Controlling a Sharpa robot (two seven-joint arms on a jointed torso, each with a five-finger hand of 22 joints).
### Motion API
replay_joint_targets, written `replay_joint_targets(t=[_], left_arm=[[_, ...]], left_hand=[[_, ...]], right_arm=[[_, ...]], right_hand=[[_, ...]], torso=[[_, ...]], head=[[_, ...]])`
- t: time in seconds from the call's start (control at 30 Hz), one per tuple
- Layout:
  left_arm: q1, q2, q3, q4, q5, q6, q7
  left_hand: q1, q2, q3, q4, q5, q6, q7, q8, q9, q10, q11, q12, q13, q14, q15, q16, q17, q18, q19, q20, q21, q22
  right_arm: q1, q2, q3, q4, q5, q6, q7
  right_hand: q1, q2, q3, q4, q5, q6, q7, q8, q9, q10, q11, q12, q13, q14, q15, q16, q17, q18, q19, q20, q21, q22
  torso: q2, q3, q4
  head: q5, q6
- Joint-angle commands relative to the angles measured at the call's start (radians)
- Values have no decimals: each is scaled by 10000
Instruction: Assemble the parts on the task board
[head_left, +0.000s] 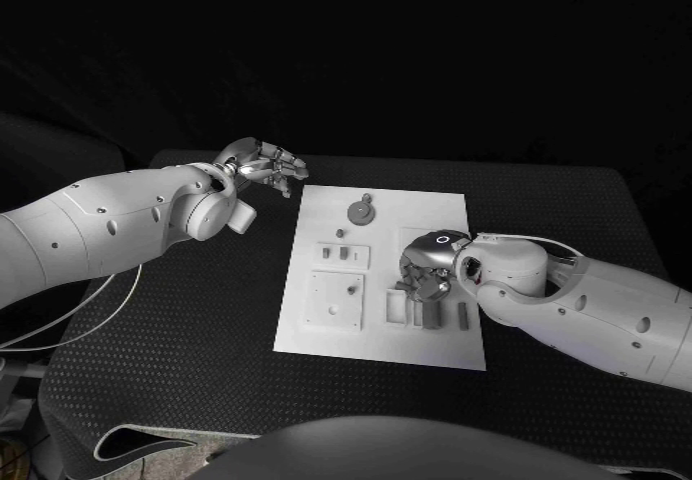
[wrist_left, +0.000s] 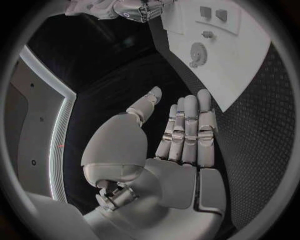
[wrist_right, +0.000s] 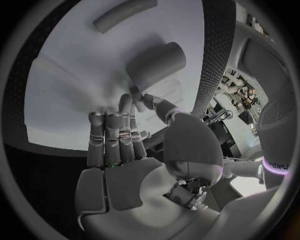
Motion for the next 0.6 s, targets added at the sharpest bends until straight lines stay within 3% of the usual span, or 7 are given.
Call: replay_joint_targets(t=[0.03,0.6], left_arm=[[11,13,4,16,-6,141,44],[11,26,3,-7,-12,162,22]], left_hand=[[-30,-45,-73,-9,-65,-35,51,12,-16,-61,-7,49,13,49,-5,-36,11,307,27,-12,-62,13],[-28,-45,-74,-10,-64,-37,51,16,-17,-63,-7,50,15,46,-4,-40,16,307,27,-12,-69,17]], right_arm=[[-17,15,-20,-50,-397,113,-221],[-16,160,-37,67,-1162,365,-666]], right_hand=[[-60,21,18,44,-15,99,42,-1,-2,-58,-12,57,31,-51,-154,40,12,508,-21,-43,54,85],[-47,-80,13,-61,-16,188,0,30,48,-76,-57,321,226,-37,-196,145,75,508,-2,-70,122,125]], torso=[[-2,1,-7],[-1,-2,-3]], head=[[2,2],[-16,2]])
